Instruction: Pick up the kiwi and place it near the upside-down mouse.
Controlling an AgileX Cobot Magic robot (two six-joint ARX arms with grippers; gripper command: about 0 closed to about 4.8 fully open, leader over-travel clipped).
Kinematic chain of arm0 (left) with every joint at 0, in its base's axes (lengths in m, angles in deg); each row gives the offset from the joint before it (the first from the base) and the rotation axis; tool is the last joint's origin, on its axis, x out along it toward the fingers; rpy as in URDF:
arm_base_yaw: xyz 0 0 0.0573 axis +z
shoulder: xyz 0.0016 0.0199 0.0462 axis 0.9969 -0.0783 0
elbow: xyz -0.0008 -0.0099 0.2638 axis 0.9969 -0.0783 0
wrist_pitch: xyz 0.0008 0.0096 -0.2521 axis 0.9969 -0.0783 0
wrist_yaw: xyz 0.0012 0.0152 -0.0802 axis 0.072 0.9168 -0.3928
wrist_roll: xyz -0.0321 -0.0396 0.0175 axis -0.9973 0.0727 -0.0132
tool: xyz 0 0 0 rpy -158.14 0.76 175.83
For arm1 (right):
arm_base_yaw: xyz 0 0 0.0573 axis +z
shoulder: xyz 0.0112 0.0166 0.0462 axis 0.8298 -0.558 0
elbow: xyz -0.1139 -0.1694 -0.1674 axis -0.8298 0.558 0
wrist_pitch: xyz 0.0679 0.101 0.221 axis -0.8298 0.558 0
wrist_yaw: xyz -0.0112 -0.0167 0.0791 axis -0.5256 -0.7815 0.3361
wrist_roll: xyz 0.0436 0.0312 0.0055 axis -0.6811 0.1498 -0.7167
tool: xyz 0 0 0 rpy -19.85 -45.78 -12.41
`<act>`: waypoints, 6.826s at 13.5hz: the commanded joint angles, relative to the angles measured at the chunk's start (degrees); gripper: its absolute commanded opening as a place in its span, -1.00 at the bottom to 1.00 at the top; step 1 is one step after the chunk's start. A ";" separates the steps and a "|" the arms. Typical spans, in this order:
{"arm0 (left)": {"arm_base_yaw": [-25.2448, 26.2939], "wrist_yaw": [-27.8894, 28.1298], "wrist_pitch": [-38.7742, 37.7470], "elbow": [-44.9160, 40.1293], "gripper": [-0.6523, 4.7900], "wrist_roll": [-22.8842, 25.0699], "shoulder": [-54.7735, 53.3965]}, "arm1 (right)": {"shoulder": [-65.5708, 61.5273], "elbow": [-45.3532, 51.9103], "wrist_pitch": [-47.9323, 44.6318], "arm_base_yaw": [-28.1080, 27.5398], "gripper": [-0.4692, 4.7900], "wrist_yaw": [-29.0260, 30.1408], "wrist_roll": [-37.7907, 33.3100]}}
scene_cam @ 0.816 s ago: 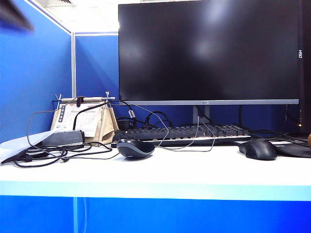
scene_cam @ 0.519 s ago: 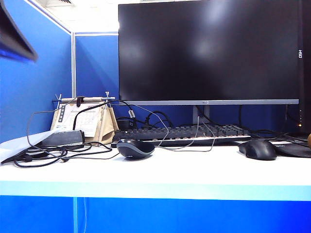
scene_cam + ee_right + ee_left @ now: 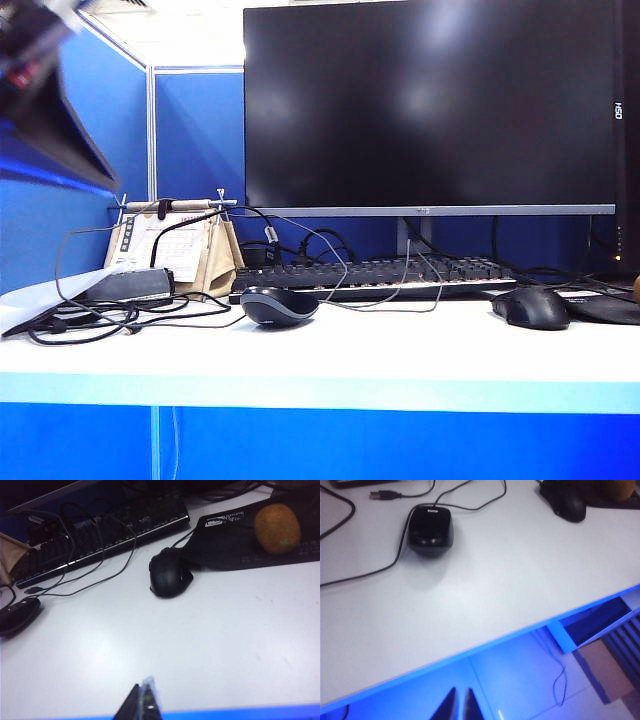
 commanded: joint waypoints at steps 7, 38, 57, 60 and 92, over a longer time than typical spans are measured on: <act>-0.04 -10.38 -0.04 3.65 -0.65 3.52 -0.74 | -25.33 -22.97 -20.57 -0.04 0.15 -9.55 16.96; -4.28 -17.88 -6.62 3.80 -0.65 -1.29 -0.72 | -106.88 -59.30 -19.43 -15.67 0.17 -0.98 18.69; -4.28 -17.86 -9.07 3.80 -0.65 1.40 -0.66 | -87.60 -58.42 -15.21 29.79 0.17 9.03 16.55; -4.28 -17.84 -9.25 3.80 -0.65 1.40 -0.66 | -93.22 -54.80 -22.67 35.23 0.17 6.51 16.50; -4.22 4.87 -12.39 3.80 -0.65 2.23 27.32 | -97.66 -57.05 -29.29 36.35 0.81 1.07 16.59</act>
